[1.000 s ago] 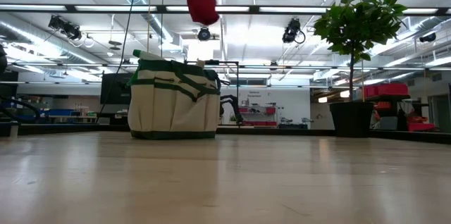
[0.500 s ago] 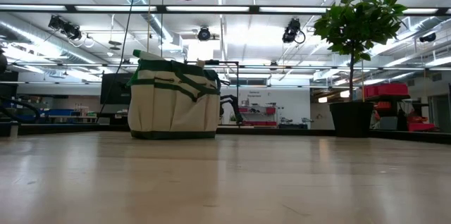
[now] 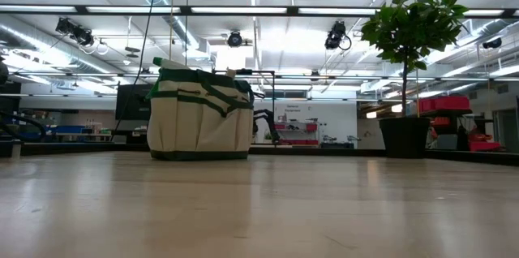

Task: Pick & Place Garden tools in Gardening bag
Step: Put the red gloves into the gardening bag, then return to Home Position

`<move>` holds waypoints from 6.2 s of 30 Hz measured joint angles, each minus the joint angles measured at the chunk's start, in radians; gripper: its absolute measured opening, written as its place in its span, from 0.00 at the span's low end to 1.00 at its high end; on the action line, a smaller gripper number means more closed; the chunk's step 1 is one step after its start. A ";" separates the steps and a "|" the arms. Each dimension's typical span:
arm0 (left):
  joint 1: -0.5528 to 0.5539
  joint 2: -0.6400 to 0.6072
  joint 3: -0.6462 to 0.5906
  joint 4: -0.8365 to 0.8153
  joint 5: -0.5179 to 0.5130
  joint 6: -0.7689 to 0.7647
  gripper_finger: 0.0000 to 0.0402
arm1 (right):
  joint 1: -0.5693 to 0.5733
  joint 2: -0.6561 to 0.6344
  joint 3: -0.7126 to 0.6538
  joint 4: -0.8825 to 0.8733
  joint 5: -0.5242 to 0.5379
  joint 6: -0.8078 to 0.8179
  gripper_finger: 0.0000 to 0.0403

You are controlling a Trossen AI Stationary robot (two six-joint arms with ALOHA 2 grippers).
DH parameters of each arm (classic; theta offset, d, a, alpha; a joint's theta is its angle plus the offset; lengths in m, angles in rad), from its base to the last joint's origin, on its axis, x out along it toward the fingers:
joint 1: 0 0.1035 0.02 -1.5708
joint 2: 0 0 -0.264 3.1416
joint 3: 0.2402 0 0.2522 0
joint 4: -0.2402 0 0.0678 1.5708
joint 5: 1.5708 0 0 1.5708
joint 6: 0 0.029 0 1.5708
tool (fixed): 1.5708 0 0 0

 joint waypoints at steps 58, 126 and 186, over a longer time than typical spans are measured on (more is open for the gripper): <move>0.155 0.435 -0.001 -0.124 -0.060 0.354 0.08 | 0.028 -0.190 -0.220 0.127 0.075 0.154 0.00; 0.114 0.413 0.181 -0.195 -0.045 0.021 0.62 | 0.028 -0.190 -0.220 0.127 0.074 0.154 0.00; -0.005 0.261 0.211 -0.106 0.050 -0.208 0.01 | 0.196 -0.734 -0.758 0.224 0.116 0.103 0.00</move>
